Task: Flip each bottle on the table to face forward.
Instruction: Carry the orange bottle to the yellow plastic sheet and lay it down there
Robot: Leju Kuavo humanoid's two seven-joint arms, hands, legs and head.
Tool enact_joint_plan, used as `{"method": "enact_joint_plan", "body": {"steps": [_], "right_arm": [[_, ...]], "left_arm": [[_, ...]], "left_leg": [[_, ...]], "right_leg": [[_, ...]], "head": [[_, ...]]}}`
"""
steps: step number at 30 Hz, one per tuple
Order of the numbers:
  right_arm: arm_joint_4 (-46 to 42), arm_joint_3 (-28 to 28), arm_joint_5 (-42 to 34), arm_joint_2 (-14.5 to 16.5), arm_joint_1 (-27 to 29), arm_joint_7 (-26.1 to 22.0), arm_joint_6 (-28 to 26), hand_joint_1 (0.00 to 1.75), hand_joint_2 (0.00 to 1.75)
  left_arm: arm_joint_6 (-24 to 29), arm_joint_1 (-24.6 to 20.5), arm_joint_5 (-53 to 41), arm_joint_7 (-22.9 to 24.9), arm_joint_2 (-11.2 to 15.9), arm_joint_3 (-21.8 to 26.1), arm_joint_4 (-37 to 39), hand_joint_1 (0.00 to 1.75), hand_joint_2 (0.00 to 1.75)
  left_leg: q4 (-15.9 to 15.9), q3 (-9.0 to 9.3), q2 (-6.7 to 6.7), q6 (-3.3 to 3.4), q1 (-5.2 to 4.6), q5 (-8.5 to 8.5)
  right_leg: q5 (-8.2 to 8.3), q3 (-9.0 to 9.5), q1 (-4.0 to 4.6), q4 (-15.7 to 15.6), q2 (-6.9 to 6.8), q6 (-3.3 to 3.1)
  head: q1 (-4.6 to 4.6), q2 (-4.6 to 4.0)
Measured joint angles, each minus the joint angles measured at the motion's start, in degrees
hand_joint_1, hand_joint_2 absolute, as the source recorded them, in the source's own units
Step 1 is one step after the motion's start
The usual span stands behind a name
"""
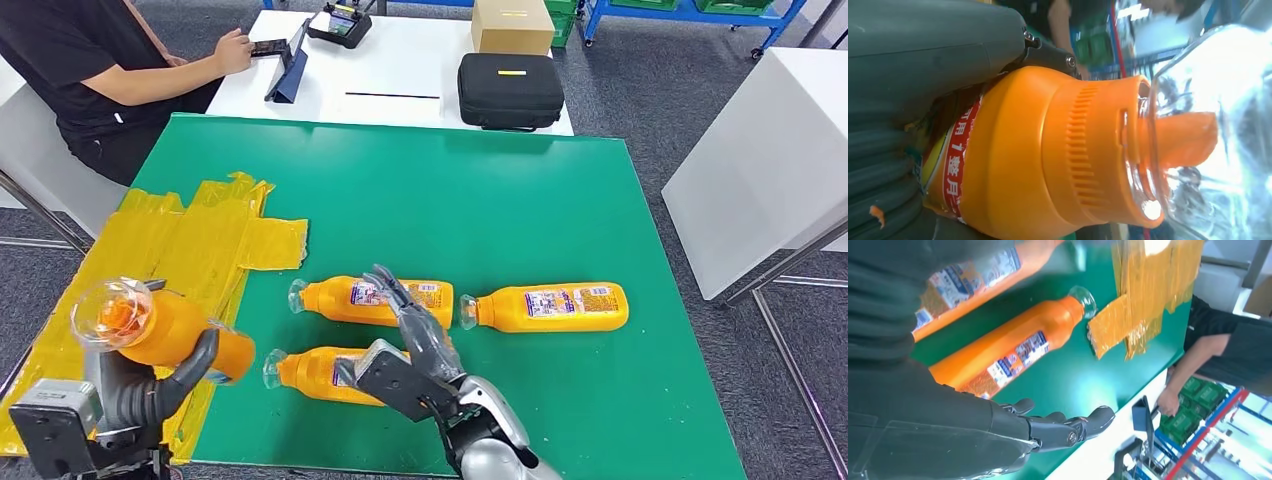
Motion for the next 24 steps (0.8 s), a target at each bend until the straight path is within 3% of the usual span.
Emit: {"method": "enact_joint_plan", "body": {"steps": [6,10,15,22,24], "right_arm": [[-3.1,-1.0,1.2,-1.3,1.3,0.5,1.6,0.00,0.00],[-4.3,-0.8,4.7,-2.5,1.5,2.9,4.9,0.00,1.75],[-4.4,1.4,9.4,-4.2,1.8,6.3,9.8,0.00,1.75],[-1.4,6.3,13.6,-6.6,1.7,9.0,14.3,0.00,1.75],[-0.7,7.1,14.2,-7.0,1.7,9.4,14.7,0.00,1.75]], "left_arm": [[3.4,0.0,-11.1,1.7,-0.6,4.7,2.5,1.75,1.75],[6.0,-1.5,-29.3,7.9,-0.3,5.5,7.1,1.75,1.75],[7.4,-6.0,-44.7,14.2,1.3,4.2,18.9,1.75,1.75],[7.0,-12.9,-53.3,17.5,3.4,-0.1,33.2,1.75,1.75],[6.4,-13.9,-53.5,17.9,3.8,-0.9,35.6,1.08,1.75]], "left_leg": [[0.0,-0.01,0.00,0.00,0.00,0.00],[0.0,-0.01,-0.01,0.00,-0.01,0.00],[0.0,-0.01,-0.03,0.00,0.00,0.01],[0.0,-0.12,-0.02,0.01,-0.01,0.09],[0.0,-0.14,-0.01,0.00,-0.01,0.11]], "right_leg": [[0.05,-0.06,-0.01,0.0,0.01,0.05],[0.04,-0.06,-0.02,0.0,-0.02,0.05],[0.04,-0.08,0.00,0.0,-0.02,0.04],[0.15,0.34,-0.02,0.0,-0.02,-0.04],[0.18,0.35,-0.02,0.0,-0.01,-0.09]], "head": [[0.00,0.00],[0.00,0.00],[-0.01,0.00],[-0.01,0.00],[-0.01,0.00]]}}
